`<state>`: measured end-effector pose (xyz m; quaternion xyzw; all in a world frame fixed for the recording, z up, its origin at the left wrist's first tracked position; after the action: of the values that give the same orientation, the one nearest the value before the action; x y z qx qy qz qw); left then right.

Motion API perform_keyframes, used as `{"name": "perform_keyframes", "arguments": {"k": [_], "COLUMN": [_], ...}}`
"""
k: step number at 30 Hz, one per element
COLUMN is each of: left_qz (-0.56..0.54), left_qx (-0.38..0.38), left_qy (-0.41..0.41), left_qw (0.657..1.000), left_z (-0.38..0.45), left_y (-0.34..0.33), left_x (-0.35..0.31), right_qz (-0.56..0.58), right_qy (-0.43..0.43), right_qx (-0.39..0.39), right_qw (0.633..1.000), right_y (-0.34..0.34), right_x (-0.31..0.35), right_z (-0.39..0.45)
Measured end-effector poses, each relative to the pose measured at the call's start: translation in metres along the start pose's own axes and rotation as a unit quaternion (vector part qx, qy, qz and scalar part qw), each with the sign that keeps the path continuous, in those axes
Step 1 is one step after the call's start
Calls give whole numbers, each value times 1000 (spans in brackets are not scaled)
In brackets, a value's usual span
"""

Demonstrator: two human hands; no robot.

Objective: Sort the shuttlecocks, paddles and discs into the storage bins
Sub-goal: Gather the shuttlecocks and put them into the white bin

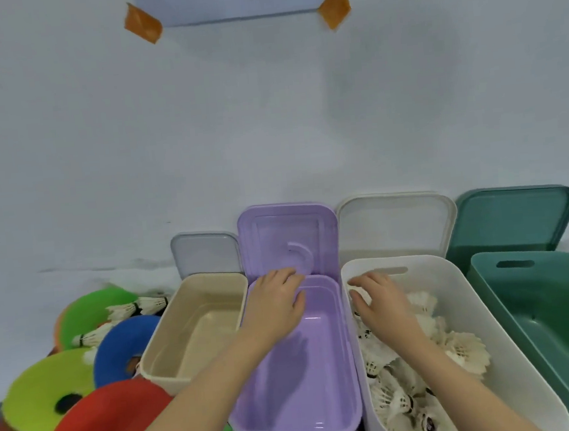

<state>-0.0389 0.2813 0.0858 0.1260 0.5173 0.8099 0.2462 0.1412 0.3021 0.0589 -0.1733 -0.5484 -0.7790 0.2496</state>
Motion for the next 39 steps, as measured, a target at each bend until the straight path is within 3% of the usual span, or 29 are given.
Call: {"name": "perform_keyframes", "arguments": {"k": [10, 25, 35, 39], "left_qz": [8, -37, -33, -59], "left_qx": [-12, 21, 134, 211], "left_qy": [89, 239, 257, 246], "left_qw": [996, 970, 957, 944], "left_z": [-99, -239, -266, -267], "left_y": [50, 22, -19, -43], "left_x": [132, 342, 419, 431], "right_qz": [51, 54, -56, -131], "right_qy": [35, 78, 57, 44], "right_qx": [66, 214, 258, 314], "right_qw": [996, 972, 963, 939], "right_y": [-89, -272, -383, -431], "right_x": [137, 302, 334, 328], "right_z": [-1, 2, 54, 65]}}
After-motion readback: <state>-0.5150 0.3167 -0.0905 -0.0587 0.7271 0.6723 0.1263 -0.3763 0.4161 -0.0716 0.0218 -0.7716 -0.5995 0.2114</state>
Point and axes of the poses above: each hand's wrist, its own z-axis towards the middle knuckle, its own y-axis out of the back of the hand, x = y × z, the point moved 7 cm from there along z, towards the middle knuckle, and after that the axes turned 14 degrees about -y, right-handed, at the moved point
